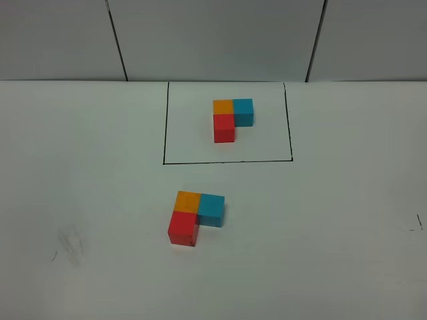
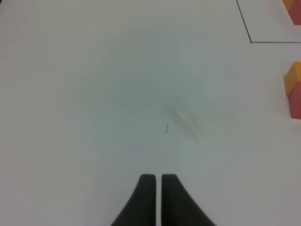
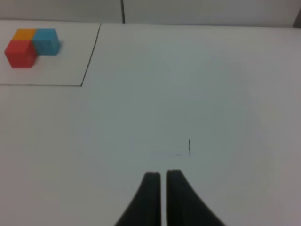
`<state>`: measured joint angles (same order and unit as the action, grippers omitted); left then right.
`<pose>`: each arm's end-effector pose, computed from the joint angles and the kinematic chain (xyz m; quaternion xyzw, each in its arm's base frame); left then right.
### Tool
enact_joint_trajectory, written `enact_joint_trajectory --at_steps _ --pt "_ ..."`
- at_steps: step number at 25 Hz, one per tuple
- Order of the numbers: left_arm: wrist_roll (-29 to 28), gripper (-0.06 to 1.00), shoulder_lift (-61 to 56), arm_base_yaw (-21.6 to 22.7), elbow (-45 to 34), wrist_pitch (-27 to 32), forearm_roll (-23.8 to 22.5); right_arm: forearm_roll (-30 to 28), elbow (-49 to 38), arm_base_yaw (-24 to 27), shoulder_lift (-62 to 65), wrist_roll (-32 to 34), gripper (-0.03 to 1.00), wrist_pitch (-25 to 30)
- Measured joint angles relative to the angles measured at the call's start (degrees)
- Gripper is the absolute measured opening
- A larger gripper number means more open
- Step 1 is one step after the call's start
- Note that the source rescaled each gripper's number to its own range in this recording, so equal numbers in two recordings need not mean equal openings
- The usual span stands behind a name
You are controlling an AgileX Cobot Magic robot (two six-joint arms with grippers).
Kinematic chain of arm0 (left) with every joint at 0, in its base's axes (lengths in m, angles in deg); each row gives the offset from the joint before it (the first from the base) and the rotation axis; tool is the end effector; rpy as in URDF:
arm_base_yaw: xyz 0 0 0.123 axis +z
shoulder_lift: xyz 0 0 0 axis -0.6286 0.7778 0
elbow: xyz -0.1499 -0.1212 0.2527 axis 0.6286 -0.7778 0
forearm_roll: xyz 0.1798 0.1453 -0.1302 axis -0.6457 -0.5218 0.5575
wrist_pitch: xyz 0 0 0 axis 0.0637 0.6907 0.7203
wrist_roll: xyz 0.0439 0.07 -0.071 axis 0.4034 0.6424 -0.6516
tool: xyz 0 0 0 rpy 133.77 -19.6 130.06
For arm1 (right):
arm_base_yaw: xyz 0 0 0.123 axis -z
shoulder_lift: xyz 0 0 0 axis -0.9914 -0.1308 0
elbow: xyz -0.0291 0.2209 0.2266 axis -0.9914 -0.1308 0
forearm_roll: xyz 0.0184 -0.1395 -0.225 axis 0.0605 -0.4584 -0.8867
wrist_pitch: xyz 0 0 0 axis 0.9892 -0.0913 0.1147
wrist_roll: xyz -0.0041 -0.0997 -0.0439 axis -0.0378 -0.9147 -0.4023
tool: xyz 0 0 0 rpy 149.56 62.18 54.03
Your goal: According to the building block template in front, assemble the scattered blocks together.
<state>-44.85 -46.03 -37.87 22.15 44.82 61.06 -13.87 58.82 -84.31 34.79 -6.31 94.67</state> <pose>-0.0118 -0.0017 0.2764 -0.0101 0.8525 -0.0043 0.5226 0.0028 0.0009 0.2918 -0.0025 0.8397 0.0198 0.5427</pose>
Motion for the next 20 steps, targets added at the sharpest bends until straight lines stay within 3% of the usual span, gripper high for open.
enact_joint_trajectory --at_steps 6,20 --pt "0.0 0.00 0.0 0.0 0.0 0.0 0.0 -0.8 -0.1 0.0 0.7 0.0 0.00 6.1" --pt "0.0 0.00 0.0 0.0 0.0 0.0 0.0 -3.6 -0.9 0.0 0.7 0.0 0.00 6.2"
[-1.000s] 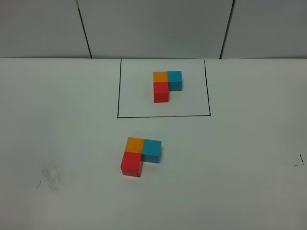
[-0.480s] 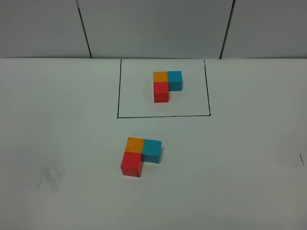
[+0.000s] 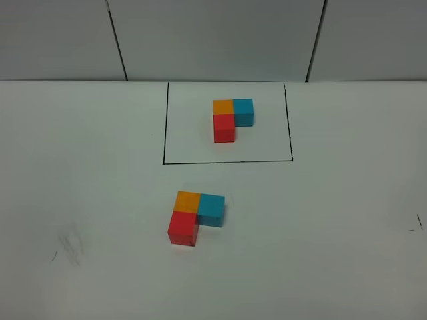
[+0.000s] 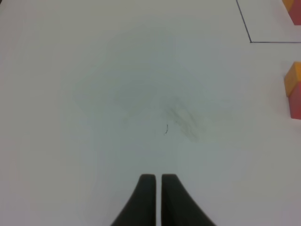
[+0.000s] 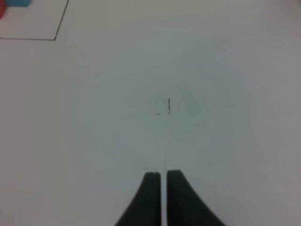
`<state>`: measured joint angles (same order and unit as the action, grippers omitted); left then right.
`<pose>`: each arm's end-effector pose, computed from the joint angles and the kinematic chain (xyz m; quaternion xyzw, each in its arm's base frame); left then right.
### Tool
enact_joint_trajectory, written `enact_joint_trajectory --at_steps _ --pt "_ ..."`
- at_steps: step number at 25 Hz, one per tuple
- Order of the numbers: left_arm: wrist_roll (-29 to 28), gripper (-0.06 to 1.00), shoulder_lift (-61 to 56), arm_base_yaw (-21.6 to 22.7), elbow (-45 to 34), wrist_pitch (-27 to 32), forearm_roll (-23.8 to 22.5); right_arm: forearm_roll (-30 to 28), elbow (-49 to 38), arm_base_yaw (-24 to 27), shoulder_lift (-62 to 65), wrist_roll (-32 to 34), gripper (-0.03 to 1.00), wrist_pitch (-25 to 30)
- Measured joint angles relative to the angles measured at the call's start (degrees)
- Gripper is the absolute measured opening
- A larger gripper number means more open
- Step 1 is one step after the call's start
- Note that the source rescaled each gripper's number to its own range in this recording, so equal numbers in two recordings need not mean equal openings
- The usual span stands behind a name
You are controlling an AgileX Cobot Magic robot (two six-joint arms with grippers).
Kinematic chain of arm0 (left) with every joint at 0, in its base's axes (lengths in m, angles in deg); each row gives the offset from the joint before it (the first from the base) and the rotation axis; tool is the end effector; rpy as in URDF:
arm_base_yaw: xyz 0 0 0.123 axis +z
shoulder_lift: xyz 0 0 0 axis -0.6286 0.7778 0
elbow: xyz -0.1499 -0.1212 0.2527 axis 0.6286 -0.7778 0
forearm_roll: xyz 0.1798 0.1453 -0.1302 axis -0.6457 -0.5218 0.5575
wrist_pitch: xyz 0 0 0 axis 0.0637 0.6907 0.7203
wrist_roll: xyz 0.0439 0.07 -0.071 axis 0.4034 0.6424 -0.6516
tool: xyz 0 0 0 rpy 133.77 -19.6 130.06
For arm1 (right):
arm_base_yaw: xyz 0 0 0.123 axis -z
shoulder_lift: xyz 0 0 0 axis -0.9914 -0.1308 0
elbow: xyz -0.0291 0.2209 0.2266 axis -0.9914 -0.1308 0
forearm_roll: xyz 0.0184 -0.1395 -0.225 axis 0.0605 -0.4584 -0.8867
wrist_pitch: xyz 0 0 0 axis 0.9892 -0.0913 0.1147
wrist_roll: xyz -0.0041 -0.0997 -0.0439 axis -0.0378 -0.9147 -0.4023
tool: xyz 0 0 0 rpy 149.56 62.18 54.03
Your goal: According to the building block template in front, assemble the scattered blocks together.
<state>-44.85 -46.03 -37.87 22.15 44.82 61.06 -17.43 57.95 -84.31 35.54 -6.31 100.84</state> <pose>-0.0118 -0.0017 0.2764 -0.0101 0.8525 -0.0043 0.5226 -0.0030 -0.0052 0.2768 -0.0022 0.8679 -0.0126 0.4966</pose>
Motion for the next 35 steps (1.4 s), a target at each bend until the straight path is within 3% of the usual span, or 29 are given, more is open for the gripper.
enact_joint_trajectory --at_steps 35 --pt "0.0 0.00 0.0 0.0 0.0 0.0 0.0 -0.2 -0.1 0.0 0.0 0.0 0.00 -0.1"
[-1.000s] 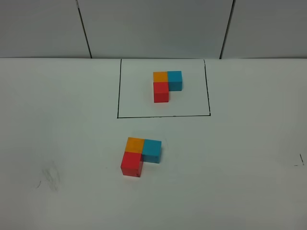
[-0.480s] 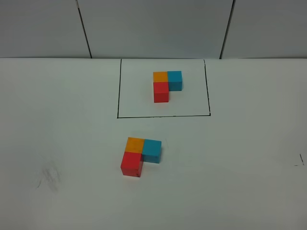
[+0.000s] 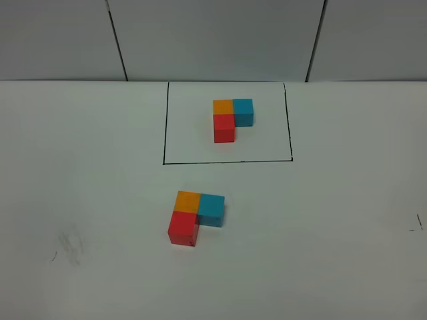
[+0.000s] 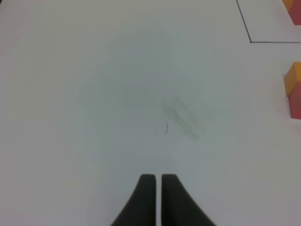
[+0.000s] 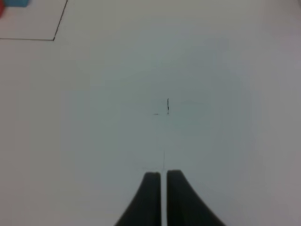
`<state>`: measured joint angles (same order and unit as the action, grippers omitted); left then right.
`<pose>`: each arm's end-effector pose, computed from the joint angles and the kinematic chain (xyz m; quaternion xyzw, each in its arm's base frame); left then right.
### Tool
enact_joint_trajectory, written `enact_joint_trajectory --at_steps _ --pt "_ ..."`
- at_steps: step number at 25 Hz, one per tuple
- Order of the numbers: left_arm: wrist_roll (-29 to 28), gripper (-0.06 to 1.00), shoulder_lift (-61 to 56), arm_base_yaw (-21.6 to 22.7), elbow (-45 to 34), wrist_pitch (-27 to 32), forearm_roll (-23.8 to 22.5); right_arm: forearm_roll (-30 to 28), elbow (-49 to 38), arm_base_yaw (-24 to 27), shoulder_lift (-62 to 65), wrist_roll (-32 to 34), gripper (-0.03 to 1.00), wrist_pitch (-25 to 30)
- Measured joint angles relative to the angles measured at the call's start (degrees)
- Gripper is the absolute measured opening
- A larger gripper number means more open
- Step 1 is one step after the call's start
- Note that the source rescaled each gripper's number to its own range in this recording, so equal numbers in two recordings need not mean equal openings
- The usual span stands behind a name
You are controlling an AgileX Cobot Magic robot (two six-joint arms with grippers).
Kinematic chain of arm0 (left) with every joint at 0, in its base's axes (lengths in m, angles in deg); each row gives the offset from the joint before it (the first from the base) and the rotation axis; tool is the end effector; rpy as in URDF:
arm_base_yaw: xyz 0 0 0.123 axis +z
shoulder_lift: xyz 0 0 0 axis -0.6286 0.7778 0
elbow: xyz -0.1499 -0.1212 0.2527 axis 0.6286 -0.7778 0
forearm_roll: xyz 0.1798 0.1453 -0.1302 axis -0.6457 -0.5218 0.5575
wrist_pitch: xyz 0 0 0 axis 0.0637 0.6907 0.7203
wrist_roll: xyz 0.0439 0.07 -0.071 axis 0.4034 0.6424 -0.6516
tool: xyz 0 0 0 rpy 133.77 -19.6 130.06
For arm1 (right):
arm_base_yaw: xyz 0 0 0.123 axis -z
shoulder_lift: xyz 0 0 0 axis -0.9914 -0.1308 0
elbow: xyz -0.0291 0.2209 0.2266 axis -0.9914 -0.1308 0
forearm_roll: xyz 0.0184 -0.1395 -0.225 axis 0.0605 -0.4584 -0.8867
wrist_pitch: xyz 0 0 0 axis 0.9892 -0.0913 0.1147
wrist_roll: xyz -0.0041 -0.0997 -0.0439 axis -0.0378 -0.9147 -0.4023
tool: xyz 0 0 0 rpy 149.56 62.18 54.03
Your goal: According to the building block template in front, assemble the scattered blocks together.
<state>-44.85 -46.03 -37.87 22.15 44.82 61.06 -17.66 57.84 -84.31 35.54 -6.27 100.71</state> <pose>-0.0118 -0.0017 0.2764 -0.0101 0.8525 -0.0043 0.5226 -0.0027 -0.0055 0.2764 -0.0019 0.8678 -0.0144 0.4968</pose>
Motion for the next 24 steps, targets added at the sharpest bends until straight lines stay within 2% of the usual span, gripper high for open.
enact_joint_trajectory --at_steps 24 --pt "0.0 0.00 0.0 0.0 0.0 0.0 0.0 0.0 0.0 0.0 0.0 0.0 0.00 0.0"
